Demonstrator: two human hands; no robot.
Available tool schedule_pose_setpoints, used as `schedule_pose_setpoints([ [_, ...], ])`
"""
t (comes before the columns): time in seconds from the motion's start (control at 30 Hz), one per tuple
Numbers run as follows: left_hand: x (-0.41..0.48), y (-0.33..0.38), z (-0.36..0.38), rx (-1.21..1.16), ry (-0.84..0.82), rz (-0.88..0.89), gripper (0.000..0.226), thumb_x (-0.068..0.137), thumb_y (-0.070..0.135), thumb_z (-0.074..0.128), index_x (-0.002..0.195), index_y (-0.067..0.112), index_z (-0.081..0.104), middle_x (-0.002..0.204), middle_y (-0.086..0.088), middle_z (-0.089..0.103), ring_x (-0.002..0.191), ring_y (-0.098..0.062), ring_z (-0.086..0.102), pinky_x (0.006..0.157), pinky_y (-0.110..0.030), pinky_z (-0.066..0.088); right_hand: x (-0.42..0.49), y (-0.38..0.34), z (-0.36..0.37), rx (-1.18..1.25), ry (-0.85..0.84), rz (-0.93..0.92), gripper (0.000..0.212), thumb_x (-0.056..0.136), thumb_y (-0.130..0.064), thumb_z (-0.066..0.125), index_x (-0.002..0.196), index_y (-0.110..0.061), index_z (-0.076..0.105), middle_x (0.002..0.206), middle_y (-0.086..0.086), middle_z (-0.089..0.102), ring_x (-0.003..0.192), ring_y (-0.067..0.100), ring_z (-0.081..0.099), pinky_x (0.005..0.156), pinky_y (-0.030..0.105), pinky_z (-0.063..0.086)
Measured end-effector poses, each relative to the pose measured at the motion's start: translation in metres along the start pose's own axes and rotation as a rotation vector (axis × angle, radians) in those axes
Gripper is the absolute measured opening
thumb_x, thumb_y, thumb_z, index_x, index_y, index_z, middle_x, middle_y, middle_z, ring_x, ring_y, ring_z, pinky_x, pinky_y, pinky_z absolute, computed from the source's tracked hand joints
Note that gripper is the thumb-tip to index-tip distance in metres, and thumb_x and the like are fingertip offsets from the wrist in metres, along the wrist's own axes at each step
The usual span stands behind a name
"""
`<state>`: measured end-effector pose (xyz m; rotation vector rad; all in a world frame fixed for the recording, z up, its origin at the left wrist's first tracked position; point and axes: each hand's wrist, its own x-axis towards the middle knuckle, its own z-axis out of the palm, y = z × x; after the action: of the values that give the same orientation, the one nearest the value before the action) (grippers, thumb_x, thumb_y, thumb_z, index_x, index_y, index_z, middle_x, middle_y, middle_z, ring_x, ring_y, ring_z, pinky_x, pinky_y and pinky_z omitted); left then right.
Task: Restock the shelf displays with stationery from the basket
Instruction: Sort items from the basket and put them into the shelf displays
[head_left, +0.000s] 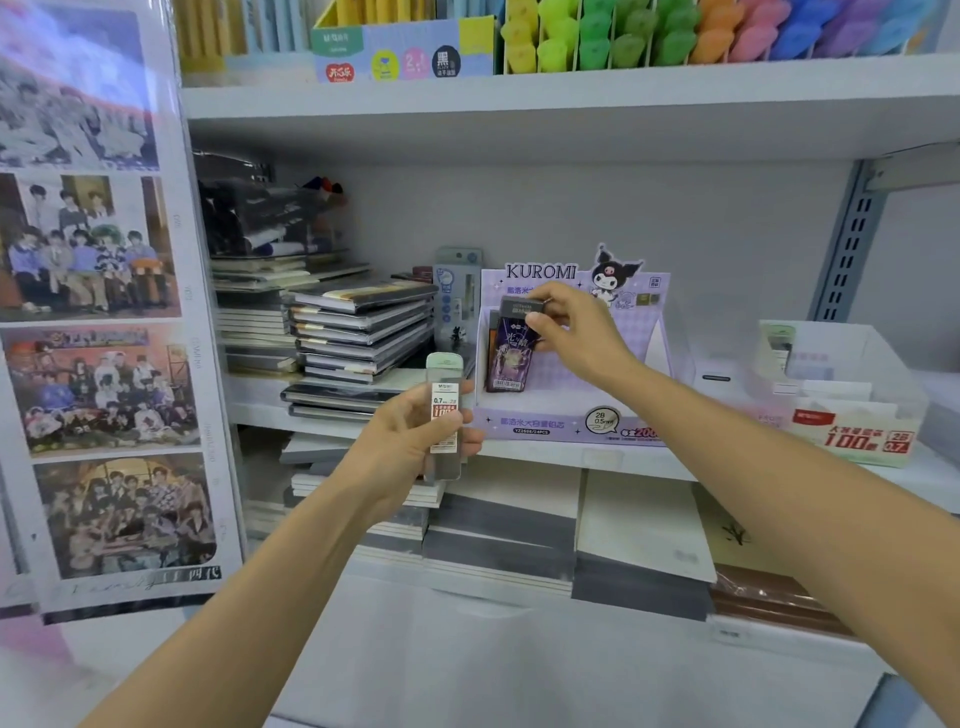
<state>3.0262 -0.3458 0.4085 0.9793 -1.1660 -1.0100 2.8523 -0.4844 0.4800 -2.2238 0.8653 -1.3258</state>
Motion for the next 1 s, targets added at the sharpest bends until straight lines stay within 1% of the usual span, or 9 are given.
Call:
schedule_pose_setpoints([
  [0.13, 0.001, -0.001, 0.003, -0.035, 0.079, 0.03, 0.029, 0.082, 0.006, 0.07, 0.11, 0.006, 0.066, 0.093, -0.014, 0.074, 0.078, -0.024, 0.072, 0.064, -0.029, 0.059, 0.004, -0.002, 0.011, -0.081, 0.012, -0.041, 0.018, 0.094, -0.005, 0.058, 0.112, -0.006, 0.062, 0.103, 0.011, 0.069, 0.096, 0.022, 0.065, 0.081, 0.043, 0.058],
  [0.27, 0.001, -0.002, 0.004, 0.022, 0.167, 0.048, 0.028, 0.08, 0.007, 0.074, 0.107, 0.004, 0.066, 0.092, -0.01, 0.076, 0.074, -0.017, 0.073, 0.056, -0.02, 0.053, 0.007, 0.003, 0.01, -0.141, 0.001, -0.042, 0.018, 0.094, -0.005, 0.058, 0.111, -0.007, 0.062, 0.097, 0.013, 0.069, 0.089, 0.025, 0.065, 0.08, 0.046, 0.057],
  [0.37, 0.001, -0.003, 0.004, 0.034, 0.184, 0.038, 0.025, 0.079, 0.008, 0.075, 0.102, 0.003, 0.067, 0.091, -0.009, 0.076, 0.073, -0.015, 0.073, 0.054, -0.018, 0.052, 0.009, 0.006, 0.006, -0.178, -0.01, -0.007, 0.017, 0.093, -0.005, 0.058, 0.11, -0.005, 0.061, 0.094, 0.017, 0.069, 0.088, 0.03, 0.066, 0.081, 0.047, 0.055],
  [0.5, 0.001, -0.003, 0.008, 0.058, 0.168, 0.048, 0.02, 0.079, 0.01, 0.075, 0.097, 0.008, 0.067, 0.091, -0.008, 0.077, 0.074, -0.016, 0.073, 0.061, -0.021, 0.054, 0.005, 0.004, 0.015, -0.227, 0.005, -0.105, 0.022, 0.094, -0.008, 0.058, 0.115, -0.016, 0.055, 0.083, 0.008, 0.065, 0.073, 0.016, 0.058, 0.071, 0.029, 0.052],
  [0.6, 0.0, -0.003, 0.009, 0.071, 0.173, 0.046, 0.019, 0.079, 0.01, 0.076, 0.096, 0.01, 0.067, 0.09, -0.007, 0.077, 0.075, -0.016, 0.073, 0.057, -0.019, 0.053, 0.003, 0.005, 0.019, -0.223, 0.045, -0.146, 0.017, 0.091, -0.006, 0.062, 0.106, -0.013, 0.06, 0.097, 0.006, 0.066, 0.078, 0.013, 0.057, 0.076, 0.025, 0.049],
  [0.7, -0.001, -0.002, 0.01, 0.079, 0.192, 0.035, 0.021, 0.078, 0.009, 0.077, 0.097, 0.007, 0.067, 0.087, -0.01, 0.076, 0.075, -0.018, 0.074, 0.057, -0.021, 0.054, 0.005, 0.009, 0.016, -0.279, 0.073, -0.134, 0.017, 0.087, -0.007, 0.067, 0.103, -0.01, 0.065, 0.102, 0.001, 0.054, 0.088, 0.014, 0.054, 0.086, 0.03, 0.048],
  [0.87, 0.0, 0.0, 0.02, 0.148, 0.2, 0.065, 0.019, 0.078, 0.011, 0.077, 0.094, 0.01, 0.068, 0.082, -0.007, 0.076, 0.074, -0.017, 0.073, 0.052, -0.016, 0.049, 0.002, 0.0, 0.002, -0.381, -0.017, -0.045, 0.033, 0.093, -0.025, 0.062, 0.126, -0.02, 0.062, 0.114, 0.0, 0.043, 0.105, 0.014, 0.048, 0.092, 0.032, 0.046],
  [0.93, 0.0, 0.003, 0.03, 0.147, 0.188, 0.09, 0.02, 0.078, 0.011, 0.078, 0.095, 0.009, 0.069, 0.082, -0.008, 0.076, 0.073, -0.017, 0.073, 0.051, -0.018, 0.05, -0.009, -0.009, -0.009, -0.253, -0.053, -0.077, 0.04, 0.096, -0.028, 0.057, 0.135, -0.019, 0.054, 0.123, 0.0, 0.045, 0.102, 0.012, 0.05, 0.095, 0.032, 0.046],
  [1.0, 0.002, 0.006, 0.045, 0.165, 0.172, 0.111, 0.021, 0.077, 0.012, 0.079, 0.096, 0.011, 0.069, 0.081, -0.004, 0.075, 0.073, -0.017, 0.073, 0.058, -0.024, 0.054, -0.025, -0.021, -0.023, -0.01, -0.101, -0.085, 0.039, 0.097, -0.029, 0.057, 0.134, -0.017, 0.054, 0.123, -0.001, 0.054, 0.094, 0.013, 0.059, 0.084, 0.031, 0.053],
])
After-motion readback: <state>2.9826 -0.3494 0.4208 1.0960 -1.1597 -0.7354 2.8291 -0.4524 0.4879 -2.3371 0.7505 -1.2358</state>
